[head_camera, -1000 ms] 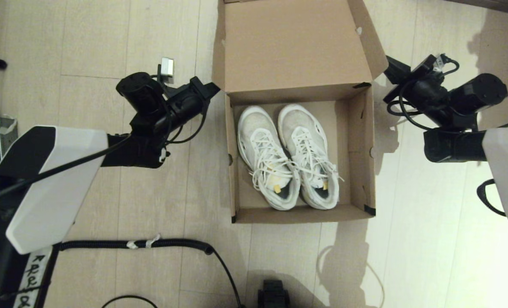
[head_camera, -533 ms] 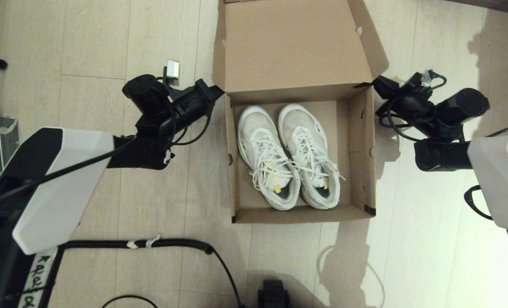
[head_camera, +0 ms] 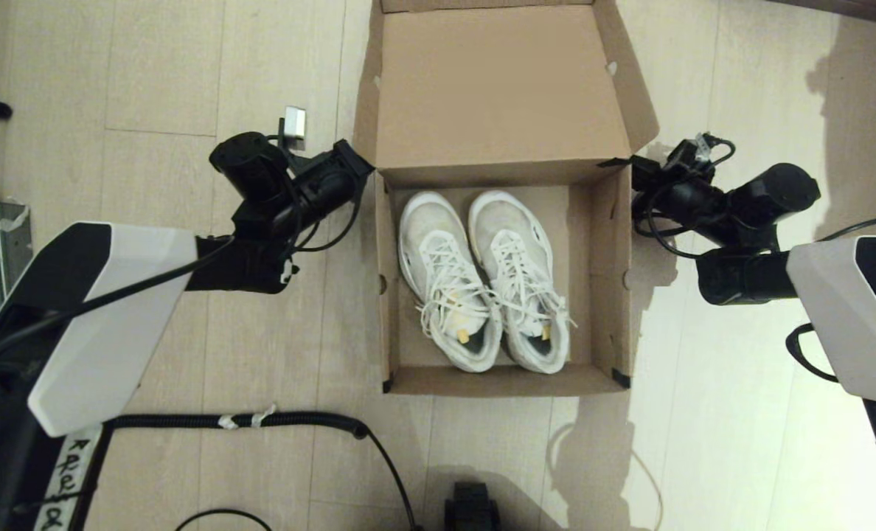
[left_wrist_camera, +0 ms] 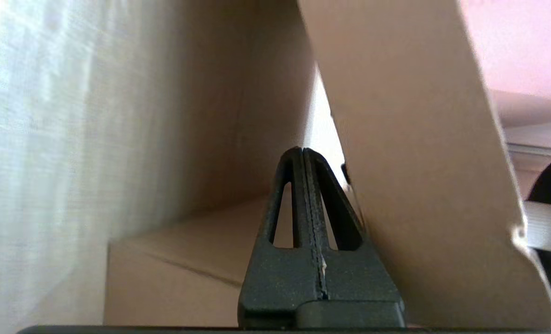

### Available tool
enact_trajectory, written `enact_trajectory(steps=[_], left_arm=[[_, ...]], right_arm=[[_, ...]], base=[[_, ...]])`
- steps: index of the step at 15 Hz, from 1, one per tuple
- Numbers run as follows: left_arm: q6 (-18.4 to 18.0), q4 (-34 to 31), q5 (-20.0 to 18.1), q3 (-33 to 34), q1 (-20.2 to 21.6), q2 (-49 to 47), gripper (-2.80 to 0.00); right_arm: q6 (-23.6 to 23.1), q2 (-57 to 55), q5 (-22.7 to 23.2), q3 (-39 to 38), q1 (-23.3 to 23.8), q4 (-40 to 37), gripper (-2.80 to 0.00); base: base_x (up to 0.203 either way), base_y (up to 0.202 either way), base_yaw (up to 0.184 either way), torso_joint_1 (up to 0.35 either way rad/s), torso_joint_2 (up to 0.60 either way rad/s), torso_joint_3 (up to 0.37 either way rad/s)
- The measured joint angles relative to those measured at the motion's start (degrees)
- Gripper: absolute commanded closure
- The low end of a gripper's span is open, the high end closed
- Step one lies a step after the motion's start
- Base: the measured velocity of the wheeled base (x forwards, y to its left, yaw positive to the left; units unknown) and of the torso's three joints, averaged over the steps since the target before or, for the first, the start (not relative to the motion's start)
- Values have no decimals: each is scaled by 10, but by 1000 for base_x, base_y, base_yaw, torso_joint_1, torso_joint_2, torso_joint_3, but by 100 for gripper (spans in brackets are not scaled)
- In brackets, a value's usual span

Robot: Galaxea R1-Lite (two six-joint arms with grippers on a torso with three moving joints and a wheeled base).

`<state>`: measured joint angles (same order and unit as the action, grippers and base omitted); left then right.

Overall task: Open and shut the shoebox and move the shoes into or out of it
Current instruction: Close the shoe box

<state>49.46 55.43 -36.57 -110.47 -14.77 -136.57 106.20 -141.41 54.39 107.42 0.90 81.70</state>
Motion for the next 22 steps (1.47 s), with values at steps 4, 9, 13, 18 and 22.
enact_trajectory(steps=[4,9,13,18,22], left_arm=[[-7,17,0,0,8,-9,0],[-4,22,-2,1,3,-14,0],[-2,33,-2,1,-7,-19,0],[-2,33,-2,1,-39,-28,0],[-3,33,3,2,-51,-32,0]], right_arm=[[-1,36,35,-78,4,20,0],[-5,61,34,-139,23,44,0],[-16,62,33,-151,25,45,0],[-44,58,32,-167,41,46,0],[-44,45,31,-147,42,46,0]], base=[[0,0,0,0,0,0],[0,0,0,0,0,0],[0,0,0,0,0,0],[0,0,0,0,0,0],[0,0,0,0,0,0]])
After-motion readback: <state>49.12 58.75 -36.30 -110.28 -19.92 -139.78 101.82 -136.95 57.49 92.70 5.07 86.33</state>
